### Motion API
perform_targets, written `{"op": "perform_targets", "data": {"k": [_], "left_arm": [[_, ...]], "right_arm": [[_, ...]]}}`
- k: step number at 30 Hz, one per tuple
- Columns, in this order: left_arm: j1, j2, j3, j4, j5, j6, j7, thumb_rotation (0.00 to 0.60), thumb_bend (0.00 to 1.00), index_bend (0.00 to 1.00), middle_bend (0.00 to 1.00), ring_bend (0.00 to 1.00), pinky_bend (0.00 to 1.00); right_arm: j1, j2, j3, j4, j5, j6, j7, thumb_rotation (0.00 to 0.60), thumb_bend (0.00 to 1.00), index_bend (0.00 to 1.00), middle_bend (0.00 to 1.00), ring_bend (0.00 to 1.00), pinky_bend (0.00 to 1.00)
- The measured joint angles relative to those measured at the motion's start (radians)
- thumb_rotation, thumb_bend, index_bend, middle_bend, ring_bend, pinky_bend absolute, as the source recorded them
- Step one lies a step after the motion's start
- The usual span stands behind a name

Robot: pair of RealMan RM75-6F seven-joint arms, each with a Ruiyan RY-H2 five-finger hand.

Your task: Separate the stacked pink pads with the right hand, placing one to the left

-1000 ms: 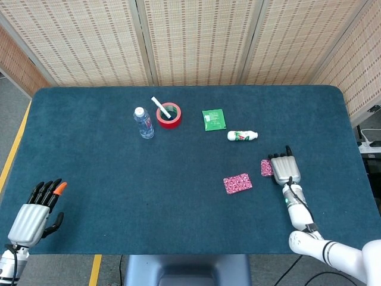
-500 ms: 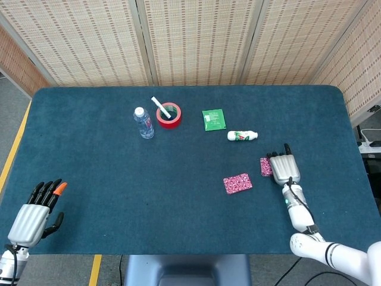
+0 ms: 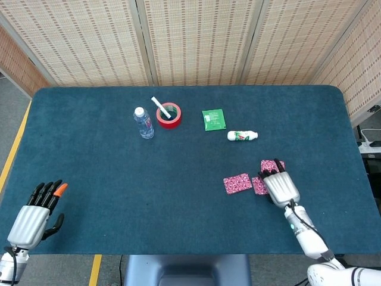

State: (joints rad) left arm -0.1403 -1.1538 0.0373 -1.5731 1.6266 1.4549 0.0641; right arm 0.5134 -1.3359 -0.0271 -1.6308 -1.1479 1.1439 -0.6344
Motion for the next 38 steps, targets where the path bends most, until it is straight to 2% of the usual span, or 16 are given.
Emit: {"op": "perform_targets", "data": {"k": [2, 4, 6, 11, 13, 15, 16, 24, 27, 32, 35, 38], "left_arm": [[-0.002, -0.002, -0.001, 0.0, -0.001, -0.004, 0.002, 0.6, 0.49, 0.0, 0.0, 0.0, 0.03], [-0.003, -0.003, 0.0, -0.002, 0.0, -0.006, 0.005, 0.6, 0.49, 0.0, 0.0, 0.0, 0.03], [-0.004, -0.004, 0.0, -0.001, 0.001, -0.007, 0.004, 0.6, 0.49, 0.0, 0.0, 0.0, 0.03], [0.0, -0.002, 0.003, 0.0, 0.006, 0.001, -0.002, 0.6, 0.49, 0.0, 0.0, 0.0, 0.03], [0.001, -0.002, 0.003, 0.007, 0.004, 0.001, -0.008, 0.6, 0.49, 0.0, 0.0, 0.0, 0.03], [0.002, -0.002, 0.003, 0.011, 0.005, 0.003, -0.014, 0.6, 0.49, 0.0, 0.0, 0.0, 0.03], [0.002, -0.002, 0.003, 0.011, 0.007, 0.003, -0.014, 0.6, 0.49, 0.0, 0.0, 0.0, 0.03], [0.006, 0.005, 0.007, 0.01, 0.013, 0.011, -0.024, 0.6, 0.49, 0.0, 0.0, 0.0, 0.03], [0.009, 0.007, 0.005, 0.01, 0.017, 0.024, -0.026, 0.6, 0.49, 0.0, 0.0, 0.0, 0.03], [0.014, -0.003, -0.005, 0.024, 0.026, 0.055, -0.029, 0.6, 0.49, 0.0, 0.0, 0.0, 0.03], [0.016, -0.008, -0.005, 0.031, 0.025, 0.052, -0.026, 0.6, 0.49, 0.0, 0.0, 0.0, 0.03], [0.014, -0.01, -0.007, 0.032, 0.015, 0.041, -0.017, 0.6, 0.49, 0.0, 0.0, 0.0, 0.03]], "right_arm": [[-0.028, 0.019, -0.048, -0.025, -0.051, 0.023, -0.013, 0.6, 0.29, 0.61, 0.48, 0.34, 0.0], [-0.051, 0.028, -0.091, -0.033, -0.085, 0.029, -0.026, 0.6, 0.3, 0.47, 0.47, 0.34, 0.0], [-0.063, 0.026, -0.115, -0.027, -0.106, 0.02, -0.033, 0.6, 0.29, 0.27, 0.42, 0.33, 0.0], [-0.076, -0.007, -0.118, 0.025, -0.121, -0.01, -0.004, 0.6, 0.3, 0.09, 0.3, 0.27, 0.0], [-0.079, -0.013, -0.116, 0.032, -0.131, -0.021, 0.008, 0.6, 0.29, 0.02, 0.2, 0.21, 0.0], [-0.079, -0.01, -0.116, 0.026, -0.131, -0.028, 0.001, 0.6, 0.29, 0.0, 0.04, 0.13, 0.0], [-0.08, -0.004, -0.116, 0.018, -0.132, -0.032, -0.007, 0.6, 0.3, 0.0, 0.01, 0.1, 0.0], [-0.11, 0.043, -0.113, -0.027, -0.177, 0.03, 0.0, 0.6, 0.29, 0.0, 0.0, 0.05, 0.0], [-0.14, 0.06, -0.103, -0.045, -0.193, 0.102, 0.013, 0.6, 0.29, 0.0, 0.0, 0.0, 0.0], [-0.235, 0.071, -0.079, -0.051, -0.243, 0.32, 0.076, 0.6, 0.3, 0.0, 0.0, 0.0, 0.0], [-0.315, 0.072, -0.064, -0.036, -0.277, 0.473, 0.157, 0.6, 0.29, 0.0, 0.0, 0.0, 0.0], [-0.375, 0.083, -0.053, -0.018, -0.321, 0.56, 0.248, 0.6, 0.29, 0.0, 0.0, 0.0, 0.0]]}}
